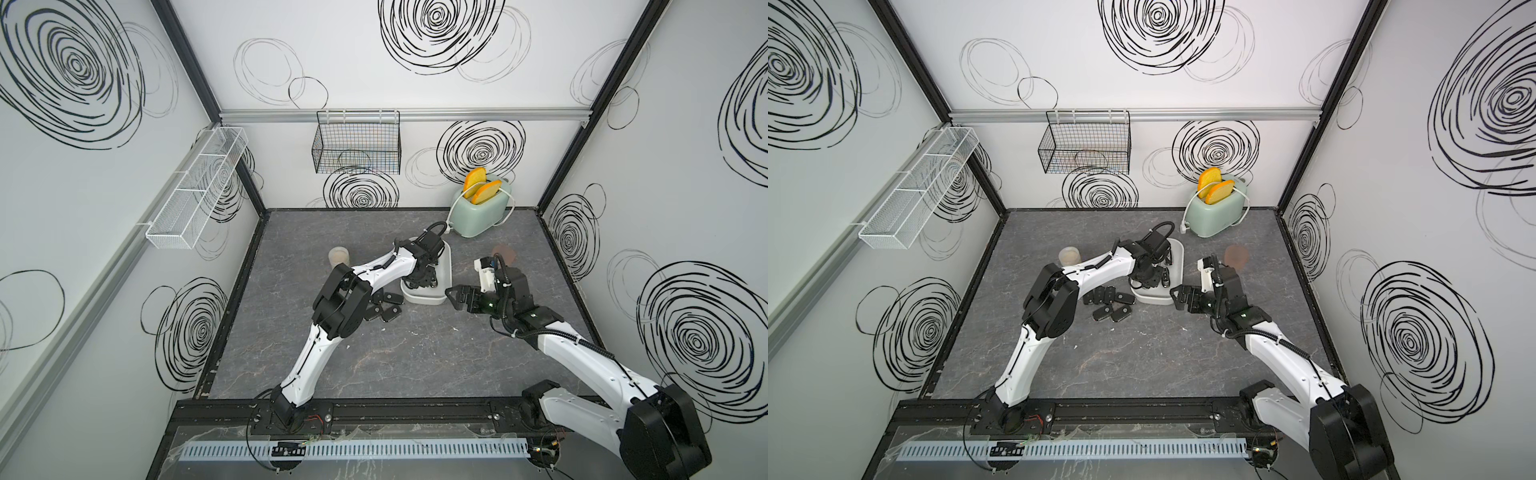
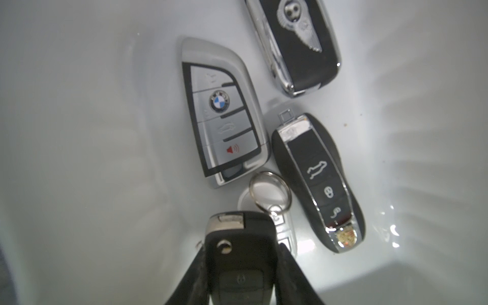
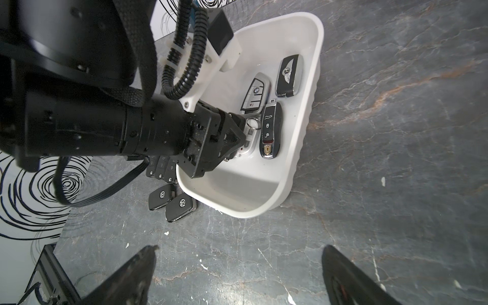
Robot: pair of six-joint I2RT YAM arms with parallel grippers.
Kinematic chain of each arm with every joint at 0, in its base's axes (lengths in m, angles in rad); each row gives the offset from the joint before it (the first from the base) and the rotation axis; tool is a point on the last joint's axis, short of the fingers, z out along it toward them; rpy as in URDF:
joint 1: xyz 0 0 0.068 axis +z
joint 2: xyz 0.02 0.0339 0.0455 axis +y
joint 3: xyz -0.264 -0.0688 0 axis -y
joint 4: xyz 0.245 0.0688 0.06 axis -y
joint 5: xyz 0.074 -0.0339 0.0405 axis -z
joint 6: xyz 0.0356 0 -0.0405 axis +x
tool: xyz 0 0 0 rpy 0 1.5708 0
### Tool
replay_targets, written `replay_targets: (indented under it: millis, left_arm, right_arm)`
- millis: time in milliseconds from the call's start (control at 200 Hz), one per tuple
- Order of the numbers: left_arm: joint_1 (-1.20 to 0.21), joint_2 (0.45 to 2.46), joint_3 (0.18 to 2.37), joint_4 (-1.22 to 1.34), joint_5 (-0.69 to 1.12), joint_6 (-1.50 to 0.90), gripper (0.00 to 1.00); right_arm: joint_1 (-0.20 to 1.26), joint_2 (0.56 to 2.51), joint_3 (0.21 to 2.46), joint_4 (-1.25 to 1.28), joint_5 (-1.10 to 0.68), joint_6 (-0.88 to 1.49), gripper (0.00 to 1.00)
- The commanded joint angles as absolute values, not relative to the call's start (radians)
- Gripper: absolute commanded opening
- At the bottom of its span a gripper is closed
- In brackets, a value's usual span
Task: Place the car key into the storage box
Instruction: Place the car key in the storage box.
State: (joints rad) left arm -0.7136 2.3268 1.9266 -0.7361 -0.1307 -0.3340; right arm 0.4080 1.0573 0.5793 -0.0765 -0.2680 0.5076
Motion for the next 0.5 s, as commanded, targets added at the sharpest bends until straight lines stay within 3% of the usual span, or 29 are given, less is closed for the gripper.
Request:
replay_targets:
  millis: [0, 495]
  left_arm:
    - [-0.712, 2.339, 1.964, -0.741, -0.13, -0.348, 0.39]
    - [-0.693, 2.179, 2.005, -0.722, -0.054, -0.409, 0.72]
  right_arm:
    - [0.404, 1.064, 0.573, -0.071, -0.258, 0.504, 0.99]
    - [0.404, 1.161, 0.656, -0.01, -0.19, 0.421, 0.99]
